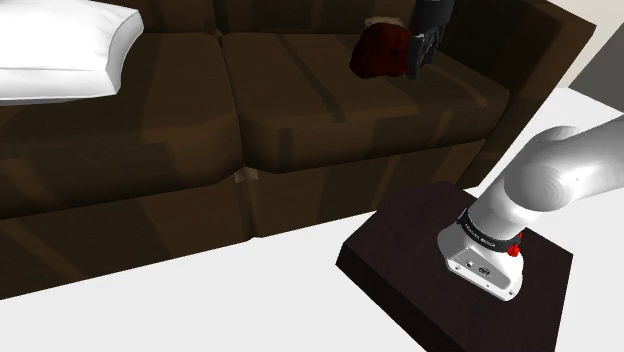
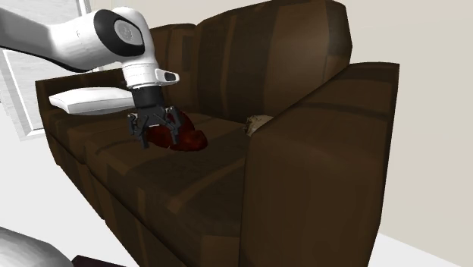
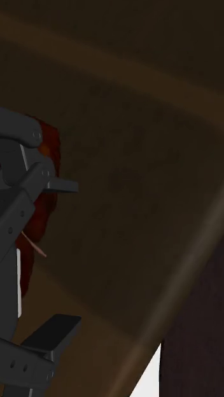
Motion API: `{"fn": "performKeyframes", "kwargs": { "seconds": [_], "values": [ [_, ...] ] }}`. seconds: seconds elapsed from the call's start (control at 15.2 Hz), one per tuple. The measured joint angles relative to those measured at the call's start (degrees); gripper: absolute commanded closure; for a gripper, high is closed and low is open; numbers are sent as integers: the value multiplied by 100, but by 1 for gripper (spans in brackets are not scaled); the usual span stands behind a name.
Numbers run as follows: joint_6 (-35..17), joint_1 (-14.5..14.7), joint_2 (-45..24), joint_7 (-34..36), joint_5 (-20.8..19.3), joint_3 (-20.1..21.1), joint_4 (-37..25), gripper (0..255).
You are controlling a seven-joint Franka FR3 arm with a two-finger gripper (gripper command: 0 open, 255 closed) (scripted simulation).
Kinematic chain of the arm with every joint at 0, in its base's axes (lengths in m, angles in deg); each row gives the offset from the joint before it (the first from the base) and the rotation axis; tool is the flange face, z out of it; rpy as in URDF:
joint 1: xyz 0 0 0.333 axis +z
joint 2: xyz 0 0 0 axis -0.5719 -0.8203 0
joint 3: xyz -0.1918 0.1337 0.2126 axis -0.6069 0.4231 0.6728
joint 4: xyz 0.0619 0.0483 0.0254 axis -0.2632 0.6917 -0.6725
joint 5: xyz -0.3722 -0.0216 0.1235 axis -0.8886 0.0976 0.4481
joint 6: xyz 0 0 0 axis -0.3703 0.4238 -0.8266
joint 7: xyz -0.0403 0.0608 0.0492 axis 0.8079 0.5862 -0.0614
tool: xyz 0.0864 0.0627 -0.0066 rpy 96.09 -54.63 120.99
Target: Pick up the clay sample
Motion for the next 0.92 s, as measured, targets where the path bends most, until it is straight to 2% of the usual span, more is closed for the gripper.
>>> {"fn": "performKeyframes", "kwargs": {
  "seconds": [0.53, 0.92],
  "values": [
    [-779, -355, -1416, 408, -440, -87, -1081, 0],
    [-1123, -581, -2451, 692, -746, -182, -2096, 0]
  ]
}}
